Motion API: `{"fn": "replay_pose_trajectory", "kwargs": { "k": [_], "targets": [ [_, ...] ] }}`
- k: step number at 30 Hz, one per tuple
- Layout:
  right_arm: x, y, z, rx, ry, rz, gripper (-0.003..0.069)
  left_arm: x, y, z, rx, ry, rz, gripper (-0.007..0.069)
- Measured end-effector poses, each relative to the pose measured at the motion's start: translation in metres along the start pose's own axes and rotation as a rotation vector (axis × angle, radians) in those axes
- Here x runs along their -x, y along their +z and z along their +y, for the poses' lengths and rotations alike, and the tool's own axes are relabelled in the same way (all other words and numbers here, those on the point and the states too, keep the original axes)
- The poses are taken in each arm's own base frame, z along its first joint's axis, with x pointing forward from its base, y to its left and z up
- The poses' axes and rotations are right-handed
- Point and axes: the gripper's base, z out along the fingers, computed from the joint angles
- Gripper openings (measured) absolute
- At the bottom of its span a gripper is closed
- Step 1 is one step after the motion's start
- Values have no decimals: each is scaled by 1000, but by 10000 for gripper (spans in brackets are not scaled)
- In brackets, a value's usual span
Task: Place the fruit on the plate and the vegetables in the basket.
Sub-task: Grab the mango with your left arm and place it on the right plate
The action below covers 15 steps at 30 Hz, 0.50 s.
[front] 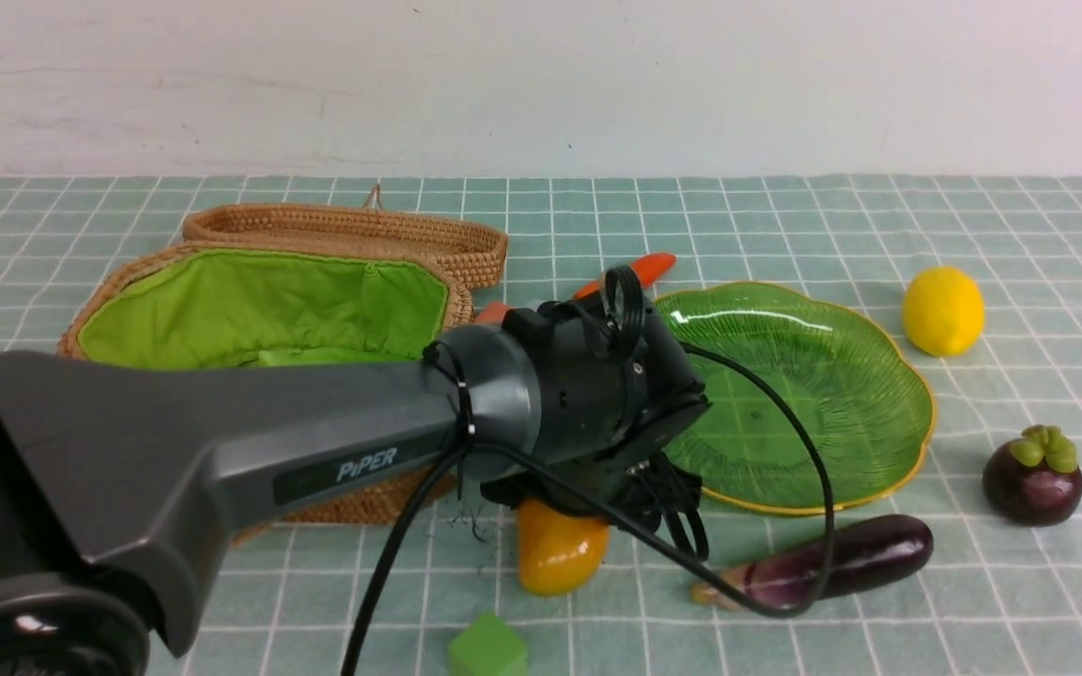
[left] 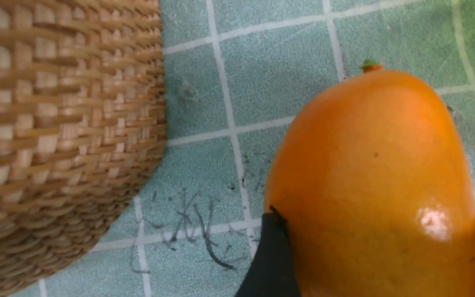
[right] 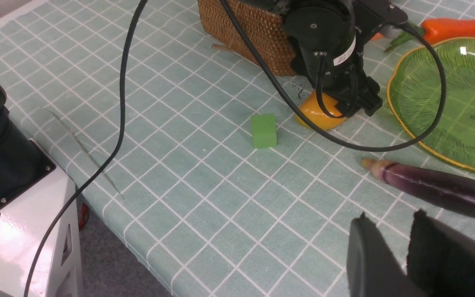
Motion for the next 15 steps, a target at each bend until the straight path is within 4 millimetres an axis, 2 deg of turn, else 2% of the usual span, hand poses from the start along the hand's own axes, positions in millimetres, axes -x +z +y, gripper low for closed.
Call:
{"fn": "replay_pose_trajectory", "kwargs": {
  "k": [10,15],
  "targets": [
    [0,0,0,2,1,-1,161,0,-5,1,-9,-17,12,570],
    [0,0,0,2,-2,-1,161,-2,-9,2,-18,-35,29,608]
  ]
}}
